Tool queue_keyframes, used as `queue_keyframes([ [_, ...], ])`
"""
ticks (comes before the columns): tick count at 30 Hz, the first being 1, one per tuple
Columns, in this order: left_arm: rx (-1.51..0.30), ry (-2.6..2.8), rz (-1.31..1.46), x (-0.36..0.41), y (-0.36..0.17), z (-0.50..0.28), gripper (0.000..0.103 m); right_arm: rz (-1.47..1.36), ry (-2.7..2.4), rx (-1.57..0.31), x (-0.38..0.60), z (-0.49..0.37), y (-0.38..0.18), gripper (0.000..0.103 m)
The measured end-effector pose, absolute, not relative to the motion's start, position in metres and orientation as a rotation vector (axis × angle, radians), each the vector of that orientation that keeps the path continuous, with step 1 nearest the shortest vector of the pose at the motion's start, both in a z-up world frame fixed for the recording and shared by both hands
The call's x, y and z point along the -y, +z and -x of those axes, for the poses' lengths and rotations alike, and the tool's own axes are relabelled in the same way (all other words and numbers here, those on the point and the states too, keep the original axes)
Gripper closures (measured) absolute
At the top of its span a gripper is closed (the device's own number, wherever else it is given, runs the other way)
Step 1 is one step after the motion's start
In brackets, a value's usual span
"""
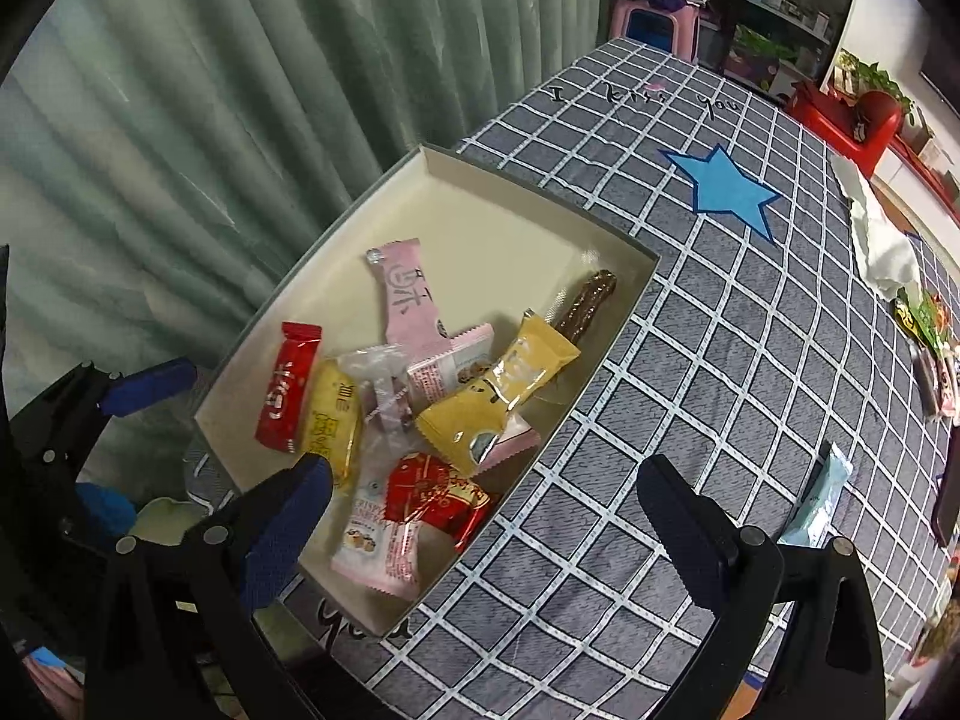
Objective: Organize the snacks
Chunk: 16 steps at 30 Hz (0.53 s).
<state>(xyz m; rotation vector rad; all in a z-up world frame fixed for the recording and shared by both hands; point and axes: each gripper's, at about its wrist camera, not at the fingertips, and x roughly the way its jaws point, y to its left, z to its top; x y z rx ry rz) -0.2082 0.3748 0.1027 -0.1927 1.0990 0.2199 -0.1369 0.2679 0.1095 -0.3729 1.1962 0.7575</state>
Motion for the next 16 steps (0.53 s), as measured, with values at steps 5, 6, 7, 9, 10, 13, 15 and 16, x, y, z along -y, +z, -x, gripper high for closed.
queue_keyframes([
  [5,-1.089,0.233,0.180,-0.373,0.107,0.210,0.008,0.367,0.767,-1.187,-0.269,0.141,0.116,0.001],
  [6,-1.090,0.236,0.178,-0.373,0.107,0.211,0.008,0.367,0.769,-1.186,-0.269,0.142,0.117,0.001],
  [7,-1.094,0.239,0.176,-0.373,0.106,0.211,0.008,0.366,0.771,-1.186,-0.268,0.142,0.117,0.001],
  [9,-1.103,0.244,0.175,-0.373,0.103,0.212,0.008,0.363,0.775,-1.184,-0.268,0.143,0.118,0.001],
  [10,-1.105,0.247,0.176,-0.373,0.102,0.212,0.008,0.362,0.776,-1.183,-0.268,0.143,0.118,0.001],
  [13,-1.086,0.257,0.168,-0.373,0.101,0.216,0.008,0.360,0.781,-1.183,-0.267,0.144,0.118,0.001],
  [15,-1.050,0.270,0.141,-0.371,0.103,0.220,0.008,0.354,0.785,-1.183,-0.267,0.144,0.118,0.001],
  [16,-1.045,0.278,0.131,-0.371,0.104,0.221,0.008,0.351,0.788,-1.183,-0.266,0.144,0.118,0.001],
])
